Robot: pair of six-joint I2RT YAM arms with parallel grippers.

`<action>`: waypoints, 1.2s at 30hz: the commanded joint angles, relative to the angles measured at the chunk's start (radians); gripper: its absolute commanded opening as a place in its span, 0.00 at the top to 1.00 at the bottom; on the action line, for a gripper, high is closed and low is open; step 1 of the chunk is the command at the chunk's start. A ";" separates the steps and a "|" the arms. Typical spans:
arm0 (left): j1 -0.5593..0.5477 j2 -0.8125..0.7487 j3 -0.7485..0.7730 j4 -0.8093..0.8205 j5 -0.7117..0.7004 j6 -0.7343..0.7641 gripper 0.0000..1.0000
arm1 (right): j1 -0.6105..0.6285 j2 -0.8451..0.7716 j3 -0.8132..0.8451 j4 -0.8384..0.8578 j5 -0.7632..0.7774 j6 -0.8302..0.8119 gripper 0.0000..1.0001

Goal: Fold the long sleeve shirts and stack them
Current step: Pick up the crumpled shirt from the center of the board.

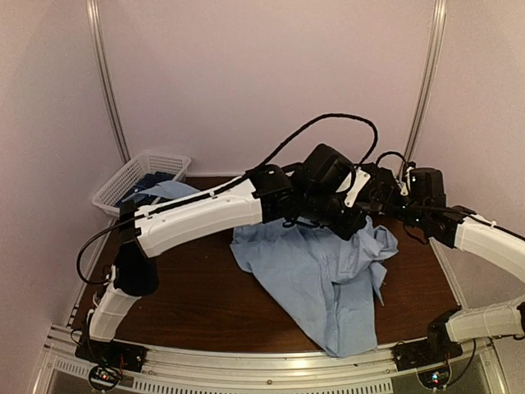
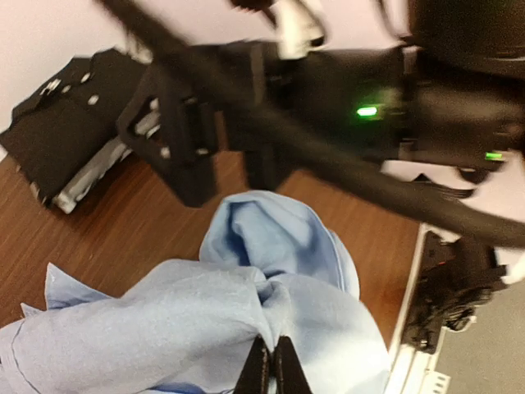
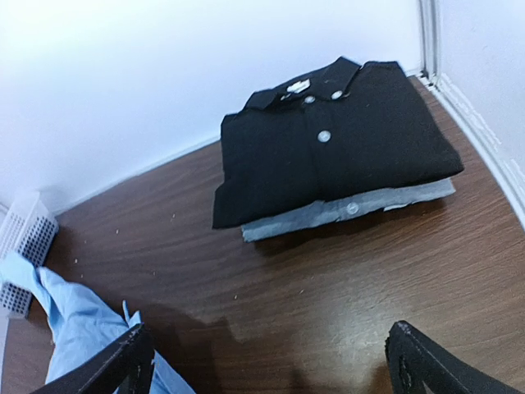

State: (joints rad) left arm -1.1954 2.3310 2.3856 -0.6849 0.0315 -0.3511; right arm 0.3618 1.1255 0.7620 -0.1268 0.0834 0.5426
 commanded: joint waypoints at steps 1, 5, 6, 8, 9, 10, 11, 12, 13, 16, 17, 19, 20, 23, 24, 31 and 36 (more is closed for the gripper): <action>-0.034 -0.161 -0.039 0.187 0.135 0.041 1.00 | -0.073 -0.064 -0.010 0.018 -0.018 0.037 0.00; -0.012 -0.416 -0.370 0.348 -0.011 0.048 1.00 | -0.078 -0.079 -0.010 0.024 -0.045 0.005 0.00; 0.011 -0.478 -0.456 0.379 -0.036 0.039 1.00 | -0.078 -0.081 -0.011 0.031 -0.060 -0.005 0.00; 0.079 -0.613 -0.647 0.434 -0.069 -0.006 1.00 | -0.076 -0.084 -0.021 0.051 -0.092 -0.020 0.00; 0.128 -0.657 -0.731 0.454 -0.063 -0.032 1.00 | -0.076 -0.087 -0.026 0.063 -0.116 -0.027 0.00; 0.179 -0.693 -0.817 0.460 -0.049 -0.076 1.00 | -0.074 -0.086 -0.033 0.073 -0.135 -0.031 0.00; 0.237 -0.721 -0.896 0.468 -0.034 -0.094 1.00 | -0.073 -0.084 -0.038 0.088 -0.158 -0.036 0.00; 0.292 -0.737 -0.969 0.484 0.010 -0.120 1.00 | -0.069 -0.077 -0.042 0.100 -0.177 -0.041 0.00; 0.353 -0.745 -1.036 0.501 0.030 -0.133 1.00 | -0.063 -0.065 -0.043 0.107 -0.191 -0.047 0.00; 0.460 -0.725 -1.170 0.528 0.087 -0.163 1.00 | -0.022 -0.014 -0.030 0.117 -0.218 -0.072 0.00; 0.476 -0.714 -1.203 0.537 0.099 -0.167 1.00 | -0.007 0.006 -0.023 0.113 -0.218 -0.082 0.00; 0.485 -0.686 -1.220 0.541 0.099 -0.160 1.00 | 0.022 0.043 -0.016 0.112 -0.227 -0.101 0.00; 0.486 -0.671 -1.221 0.540 0.094 -0.159 1.00 | 0.037 0.061 -0.016 0.111 -0.234 -0.107 0.00; 0.488 -0.634 -1.211 0.521 0.069 -0.162 1.00 | 0.095 0.114 -0.020 0.118 -0.251 -0.125 0.00; 0.488 -0.626 -1.207 0.510 0.054 -0.163 1.00 | 0.118 0.133 -0.020 0.117 -0.249 -0.134 0.00; 0.490 -0.636 -1.219 0.501 0.031 -0.158 1.00 | 0.227 0.291 -0.016 0.196 -0.268 -0.134 0.00; 0.490 -0.656 -1.230 0.491 0.022 -0.152 1.00 | 0.247 0.436 0.026 0.266 -0.366 -0.149 0.06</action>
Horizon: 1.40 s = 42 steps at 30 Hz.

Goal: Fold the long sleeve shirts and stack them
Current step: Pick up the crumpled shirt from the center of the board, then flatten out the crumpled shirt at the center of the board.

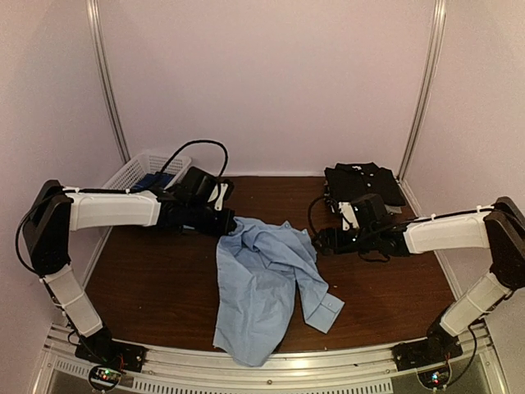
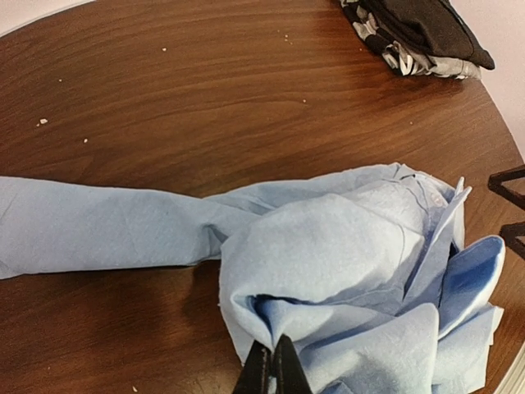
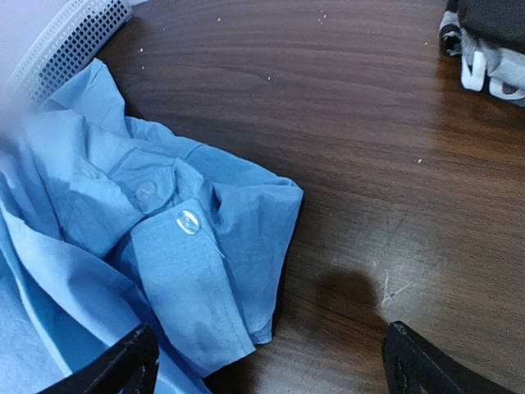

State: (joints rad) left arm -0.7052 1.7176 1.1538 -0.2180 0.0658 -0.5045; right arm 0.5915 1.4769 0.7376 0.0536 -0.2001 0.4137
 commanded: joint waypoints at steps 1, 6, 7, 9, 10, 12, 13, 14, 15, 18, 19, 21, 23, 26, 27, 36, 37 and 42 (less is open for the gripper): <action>0.000 -0.048 -0.001 0.022 -0.013 0.003 1.00 | 0.028 0.109 0.063 0.087 -0.092 -0.025 0.07; 0.000 -0.072 -0.019 0.026 -0.003 0.007 1.00 | 0.078 0.207 0.095 0.116 -0.125 -0.027 0.11; 0.000 -0.075 -0.023 0.030 0.005 0.009 1.00 | 0.080 0.224 0.096 0.133 -0.139 -0.019 0.13; 0.000 -0.080 -0.026 0.039 0.026 0.014 1.00 | 0.082 0.251 0.099 0.170 -0.158 -0.005 0.21; 0.000 -0.084 -0.025 0.041 0.041 0.020 1.00 | 0.081 0.262 0.105 0.179 -0.162 0.000 0.25; 0.000 -0.095 -0.023 0.047 0.068 0.030 1.00 | 0.082 0.274 0.121 0.195 -0.168 0.011 0.38; -0.001 -0.103 -0.022 0.049 0.082 0.038 1.00 | 0.082 0.275 0.127 0.202 -0.170 0.016 0.49; -0.003 -0.112 -0.020 0.052 0.093 0.045 1.00 | 0.080 0.273 0.133 0.206 -0.171 0.023 0.67; -0.006 -0.123 -0.016 0.051 0.101 0.054 1.00 | 0.081 0.269 0.140 0.207 -0.170 0.028 0.78; -0.021 -0.163 0.004 0.047 0.127 0.080 1.00 | 0.080 0.229 0.163 0.165 -0.135 0.028 1.00; -0.031 -0.177 0.013 0.044 0.132 0.089 1.00 | 0.080 0.203 0.166 0.145 -0.107 0.026 1.00; -0.057 -0.206 0.039 0.036 0.138 0.109 1.00 | 0.080 0.131 0.176 0.093 -0.028 0.017 1.00; -0.093 -0.238 0.068 0.035 0.145 0.130 1.00 | 0.078 0.028 0.196 0.030 0.068 0.004 1.00; -0.164 -0.284 0.131 0.034 0.158 0.168 1.00 | 0.077 -0.116 0.234 -0.055 0.208 -0.026 1.00; -0.188 -0.296 0.158 0.032 0.161 0.180 1.00 | 0.077 -0.163 0.251 -0.085 0.255 -0.040 1.00; -0.386 -0.381 0.410 0.035 0.219 0.252 1.00 | 0.077 -0.443 0.552 -0.287 0.414 -0.162 1.00; -0.390 -0.394 0.418 0.045 0.226 0.246 1.00 | 0.077 -0.451 0.598 -0.306 0.412 -0.175 1.00; -0.390 -0.494 0.406 0.096 0.125 0.180 1.00 | 0.077 -0.388 0.870 -0.433 0.375 -0.210 1.00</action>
State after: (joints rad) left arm -1.1015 1.2839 1.5467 -0.1978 0.2649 -0.2897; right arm 0.6716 1.0374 1.4559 -0.2543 0.1585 0.2543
